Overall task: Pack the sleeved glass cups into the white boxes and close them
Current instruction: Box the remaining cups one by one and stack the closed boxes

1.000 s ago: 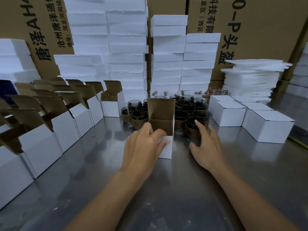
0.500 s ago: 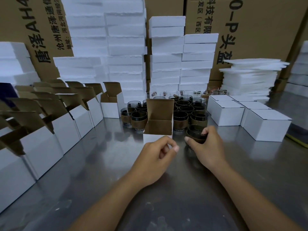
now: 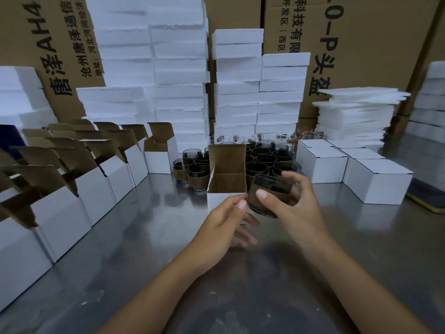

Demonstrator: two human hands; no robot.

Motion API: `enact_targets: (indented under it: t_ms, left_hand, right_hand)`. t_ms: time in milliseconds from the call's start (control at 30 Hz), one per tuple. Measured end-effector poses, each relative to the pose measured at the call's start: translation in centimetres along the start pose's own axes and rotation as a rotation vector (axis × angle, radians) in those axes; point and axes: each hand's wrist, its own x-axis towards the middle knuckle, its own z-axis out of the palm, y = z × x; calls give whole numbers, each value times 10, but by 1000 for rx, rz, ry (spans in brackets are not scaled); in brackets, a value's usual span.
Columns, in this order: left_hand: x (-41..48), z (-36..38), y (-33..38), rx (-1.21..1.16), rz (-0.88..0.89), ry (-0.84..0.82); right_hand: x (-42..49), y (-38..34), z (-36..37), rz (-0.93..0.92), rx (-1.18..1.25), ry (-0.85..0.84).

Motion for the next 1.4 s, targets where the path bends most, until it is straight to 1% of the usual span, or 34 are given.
enact_targets:
  t_ms: [133, 233, 400, 500, 667, 800, 867, 1000, 1167, 1267, 1400]
  left_hand:
    - [-1, 0, 2, -62, -38, -76]
    - [0, -1, 3, -114, -32, -76]
    - [3, -4, 1, -170, 1, -54]
    - [4, -6, -1, -177, 12, -55]
    - [5, -7, -3, -147, 13, -71]
    - [5, -7, -4, -157, -2, -82]
    - [6, -7, -4, -166, -22, -84]
    - [6, -6, -3, -196, -66, -102]
    - [6, -5, -1, -218, -101, -162]
    - [7, -2, 1, -273, -128, -181]
    - [8, -2, -1, -380, -158, -233]
  right_hand:
    - [-3, -1, 1, 80, 58, -94]
    - [0, -1, 1, 164, 143, -138]
    - [3, -4, -3, 292, 302, -273]
    - [5, -5, -4, 344, 338, -300]
    - [5, -4, -4, 339, 309, -285]
    - [2, -1, -4, 235, 288, -290]
    - [1, 0, -4, 175, 243, -244]
    - [0, 2, -1, 5, 14, -92]
    - [-7, 6, 3, -209, -207, -70]
    - [-10, 8, 5, -320, -317, -26]
    - [-13, 8, 10, -541, -485, 19]
